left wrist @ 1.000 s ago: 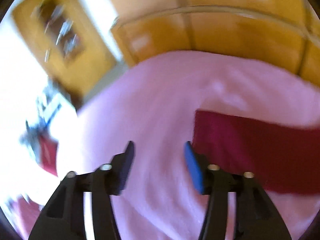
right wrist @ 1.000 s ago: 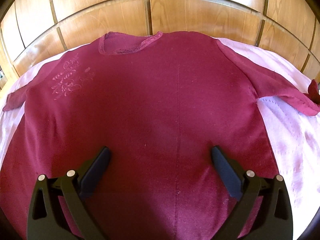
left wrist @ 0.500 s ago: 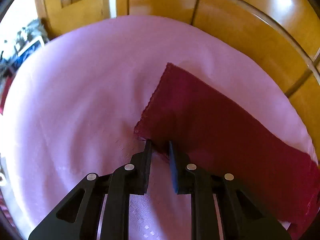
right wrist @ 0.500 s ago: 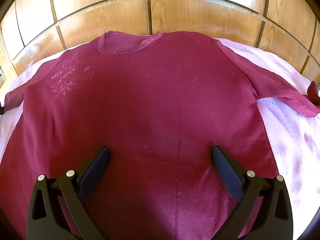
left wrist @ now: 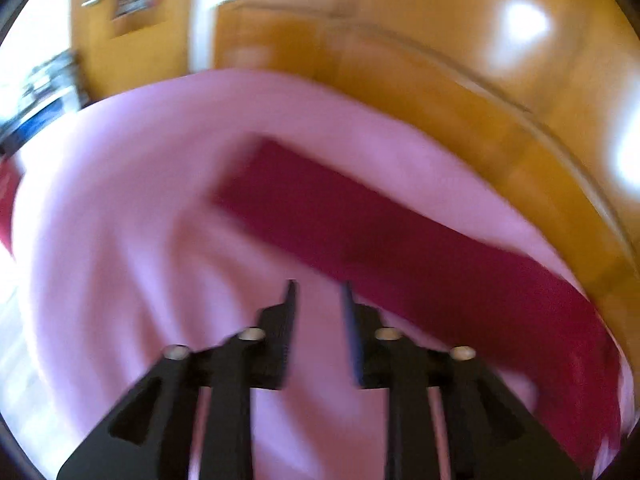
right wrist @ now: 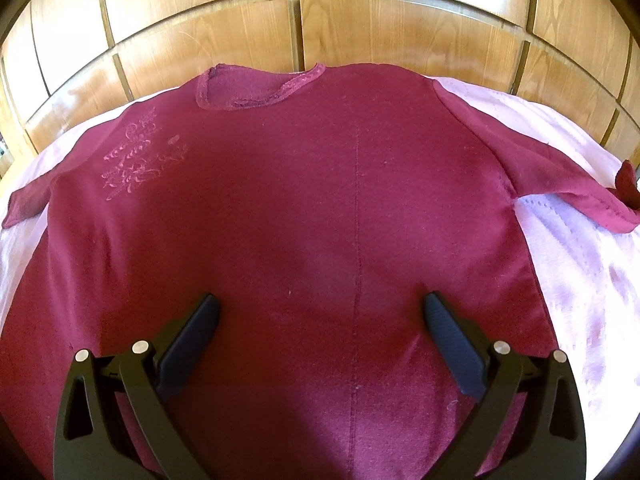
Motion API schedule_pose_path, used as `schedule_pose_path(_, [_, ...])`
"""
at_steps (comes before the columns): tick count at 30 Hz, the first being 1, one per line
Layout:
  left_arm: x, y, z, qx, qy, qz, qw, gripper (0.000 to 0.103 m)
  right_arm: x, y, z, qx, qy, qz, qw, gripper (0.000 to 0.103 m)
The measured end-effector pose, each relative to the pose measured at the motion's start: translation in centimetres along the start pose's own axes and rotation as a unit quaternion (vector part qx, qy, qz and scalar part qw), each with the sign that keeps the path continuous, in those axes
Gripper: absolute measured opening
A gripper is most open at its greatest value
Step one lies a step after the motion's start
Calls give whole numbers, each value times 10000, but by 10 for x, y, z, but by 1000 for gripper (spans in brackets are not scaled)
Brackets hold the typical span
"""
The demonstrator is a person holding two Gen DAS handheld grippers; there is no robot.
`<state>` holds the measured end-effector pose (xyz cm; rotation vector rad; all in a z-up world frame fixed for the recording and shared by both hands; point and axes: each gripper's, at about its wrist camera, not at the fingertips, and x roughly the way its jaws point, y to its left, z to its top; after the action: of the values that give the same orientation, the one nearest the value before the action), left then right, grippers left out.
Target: Fold small clothes
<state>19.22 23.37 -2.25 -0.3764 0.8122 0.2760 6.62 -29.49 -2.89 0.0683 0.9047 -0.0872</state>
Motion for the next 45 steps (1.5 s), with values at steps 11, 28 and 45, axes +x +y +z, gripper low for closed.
schedule_pose_path(11, [-53,-200,-177,2227,573,-1994,9526,39,-63,-142,19,1722,-294,-54,9846,83])
schedule_pose_path(28, [-34,-231,-226,2755,723,-1850,9405,48,-6,-414,85,4116,414,-1206,9024,67])
schedule_pose_path(45, [-31,-228,-225,2664,745,-2028,9393,49,-124,-438,-45,4911,-986,-716,8625,78])
